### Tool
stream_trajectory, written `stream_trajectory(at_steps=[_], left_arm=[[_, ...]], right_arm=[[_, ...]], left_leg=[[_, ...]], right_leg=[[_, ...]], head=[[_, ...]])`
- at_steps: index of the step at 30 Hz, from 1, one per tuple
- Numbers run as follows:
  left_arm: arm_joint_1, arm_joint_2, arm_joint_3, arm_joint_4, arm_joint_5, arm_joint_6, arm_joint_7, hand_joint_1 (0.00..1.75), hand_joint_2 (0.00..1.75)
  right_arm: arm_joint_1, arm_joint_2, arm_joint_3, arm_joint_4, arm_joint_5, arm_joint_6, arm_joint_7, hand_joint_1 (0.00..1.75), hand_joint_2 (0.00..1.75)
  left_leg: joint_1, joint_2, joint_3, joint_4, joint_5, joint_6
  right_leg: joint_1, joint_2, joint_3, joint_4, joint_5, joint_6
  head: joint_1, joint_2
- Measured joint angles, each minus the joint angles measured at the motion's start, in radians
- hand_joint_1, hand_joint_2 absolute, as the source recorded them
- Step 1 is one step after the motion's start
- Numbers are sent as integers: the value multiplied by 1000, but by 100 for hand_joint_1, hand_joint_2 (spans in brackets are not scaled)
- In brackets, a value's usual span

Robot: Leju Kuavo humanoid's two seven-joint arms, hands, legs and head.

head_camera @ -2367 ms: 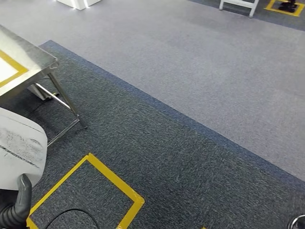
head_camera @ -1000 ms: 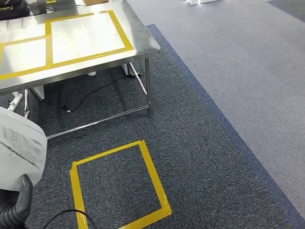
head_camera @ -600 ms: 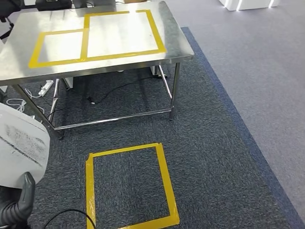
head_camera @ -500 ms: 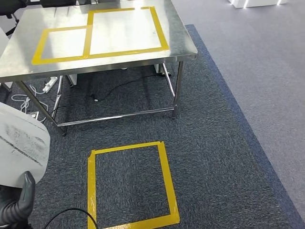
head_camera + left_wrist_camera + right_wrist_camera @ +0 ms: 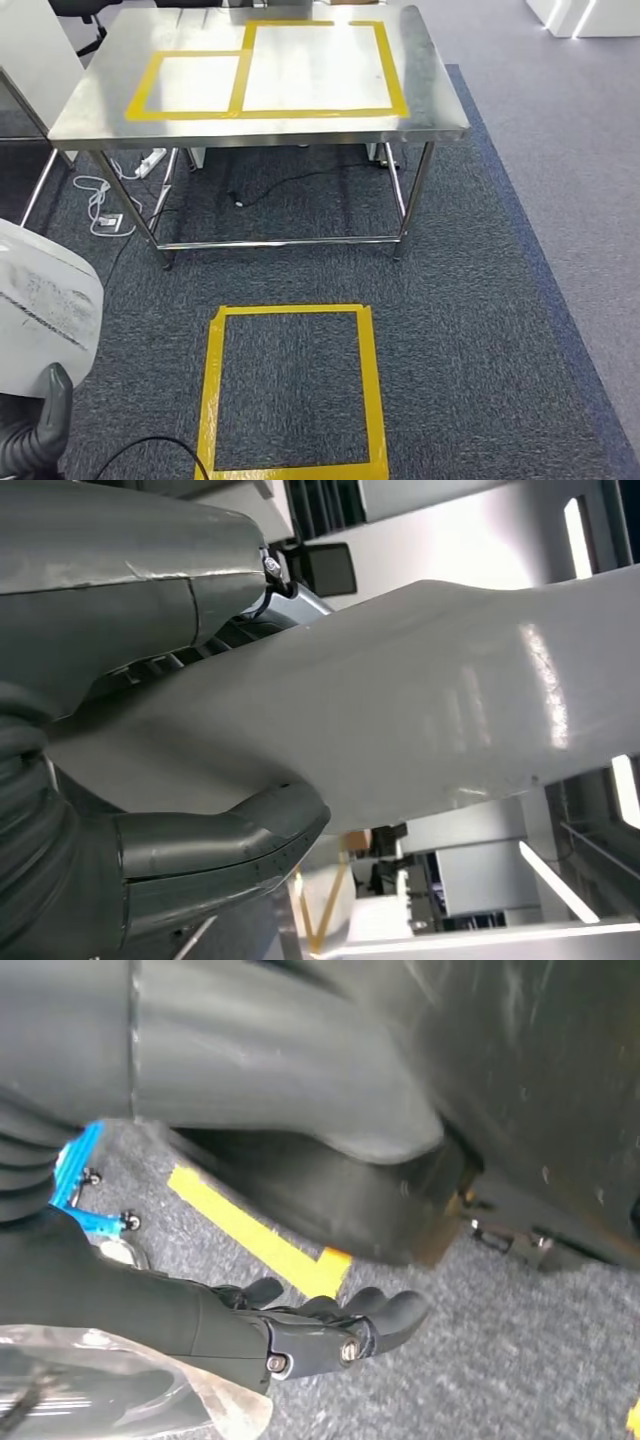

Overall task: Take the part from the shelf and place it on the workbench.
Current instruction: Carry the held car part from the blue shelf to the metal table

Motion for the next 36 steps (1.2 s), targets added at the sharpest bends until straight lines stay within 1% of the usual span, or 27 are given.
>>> stream_trajectory(at_steps=[1,3,6,7,8,9,10,11,12,13,16,17,19,21,22,23,24,25,27,28,29,31,32,33,34,35,36], left_arm=[[2,0,0,0,0,1,-1,175,175],[3,-1,0,0,-1,1,-3,175,175],[4,-2,0,0,-5,3,-5,175,175],[4,-2,0,0,-6,4,-6,175,175],[4,-2,-1,0,-6,5,-7,175,175],[5,-3,-1,0,-6,6,-7,175,175],[5,-3,-1,0,-7,6,-8,175,175],[5,-3,-1,0,-7,7,-8,175,175],[5,-3,-1,0,-7,8,-8,175,175],[5,-3,-1,0,-8,9,-9,175,175],[4,-3,-1,0,-9,10,-10,175,175],[3,-3,-1,0,-9,10,-10,175,175],[2,-3,-1,0,-9,10,-10,175,175],[3,-3,-1,0,-8,10,-10,175,175],[4,-3,-1,0,-8,10,-10,175,175],[4,-2,-1,0,-7,10,-10,175,175],[4,-2,-1,0,-7,10,-10,175,175],[4,-1,-1,0,-6,10,-10,175,175],[5,-1,-1,1,-6,10,-10,175,175],[6,0,-1,0,-6,10,-10,175,175],[6,0,-1,0,-6,10,-10,175,175],[7,0,-1,0,-6,10,-10,175,175],[6,0,-1,0,-6,10,-10,175,175],[6,-1,-1,0,-6,10,-10,175,175],[6,-1,-2,0,-6,11,-11,175,175],[6,-2,-2,0,-6,11,-11,175,175],[7,-2,-2,0,-6,11,-11,175,175]], right_arm=[[0,0,0,0,0,0,1,0,175],[-2,0,0,0,-1,1,2,0,175],[-3,0,0,0,-1,1,3,0,175],[-4,0,0,0,0,1,4,0,175],[-5,0,-1,-1,0,1,4,0,175],[-6,0,-1,-1,1,-1,6,0,175],[-5,0,-1,-1,2,-3,8,0,175],[-3,0,-1,0,2,-5,10,0,175],[-1,0,-1,0,3,-7,10,0,175],[0,0,-1,1,4,-9,11,0,175],[0,0,-1,1,7,-12,10,0,175],[-1,0,-1,1,8,-12,11,0,175],[-1,1,-1,0,9,-12,12,0,175],[2,1,0,0,10,-12,12,0,175],[3,2,0,0,10,-12,13,0,175],[4,2,0,0,10,-12,13,0,175],[5,2,0,0,10,-12,13,0,175],[5,2,0,0,10,-12,13,0,175],[6,2,0,1,10,-11,13,0,175],[5,2,0,1,10,-11,12,0,175],[5,2,0,1,10,-11,8,0,175],[3,2,0,1,10,-12,-5,0,175],[2,2,0,1,10,-13,-12,0,175],[1,2,0,1,10,-13,-17,0,175],[0,2,0,1,11,-13,-21,0,175],[0,2,0,1,11,-13,-24,0,175],[1,2,0,1,10,-14,-28,0,175]], left_leg=[[1,-3,4,-3,-3,8],[3,-8,17,-5,-7,21],[0,-13,30,-6,-18,29],[-3,-15,36,-6,-23,30],[-5,-17,45,-6,-30,31],[-7,-20,58,-6,-38,30],[-9,-22,69,-6,-47,30],[-10,-24,79,-6,-56,28],[-11,-26,86,-6,-64,24],[-12,-27,90,-6,-71,20],[-12,-27,96,18,-67,3],[-12,-25,83,51,-62,-2],[-9,-21,17,159,-71,-12],[-3,-19,-65,259,-125,-21],[0,-19,-96,282,-156,-24],[1,-18,-114,278,-174,-26],[3,-17,-120,249,-169,-28],[3,-14,-117,199,-132,-28],[2,-5,-109,93,-14,-23],[1,-1,-105,61,27,-18],[0,-2,-102,44,46,-11],[0,-7,-82,35,40,4],[2,-10,-69,28,37,12],[3,-10,-56,24,32,20],[3,-11,-43,21,24,26],[2,-12,-33,19,14,30],[1,-14,-22,18,3,33]], right_leg=[[-1,2,3,8,-2,7],[-3,18,-29,64,-33,13],[-1,46,-153,247,-102,14],[1,49,-182,276,-103,12],[4,51,-193,270,-86,9],[6,52,-185,226,-51,3],[9,53,-166,161,-3,-4],[12,53,-149,103,30,-11],[15,54,-135,59,48,-19],[18,54,-126,35,56,-26],[18,53,-100,20,52,-46],[15,52,-87,15,50,-52],[10,50,-58,6,38,-59],[6,50,-35,3,20,-60],[5,51,-22,2,9,-59],[3,51,-8,2,-3,-56],[1,52,9,2,-17,-53],[-1,52,24,2,-31,-49],[-1,51,51,1,-61,-38],[1,49,62,-4,-75,-32],[2,47,76,-4,-81,-23],[3,46,86,13,-69,-6],[2,48,74,49,-52,0],[2,50,42,100,-43,4],[1,51,-1,162,-49,5],[2,53,-48,221,-73,6],[2,53,-92,265,-112,7]], head=[[2,0],[8,0],[18,0],[19,0],[19,0],[19,0],[19,0],[18,0],[16,0],[15,0],[13,0],[11,0],[8,0],[7,0],[6,0],[6,0],[6,0],[6,0],[3,0],[2,0],[2,0],[4,0],[5,0],[7,0],[8,0],[10,0],[11,0]])
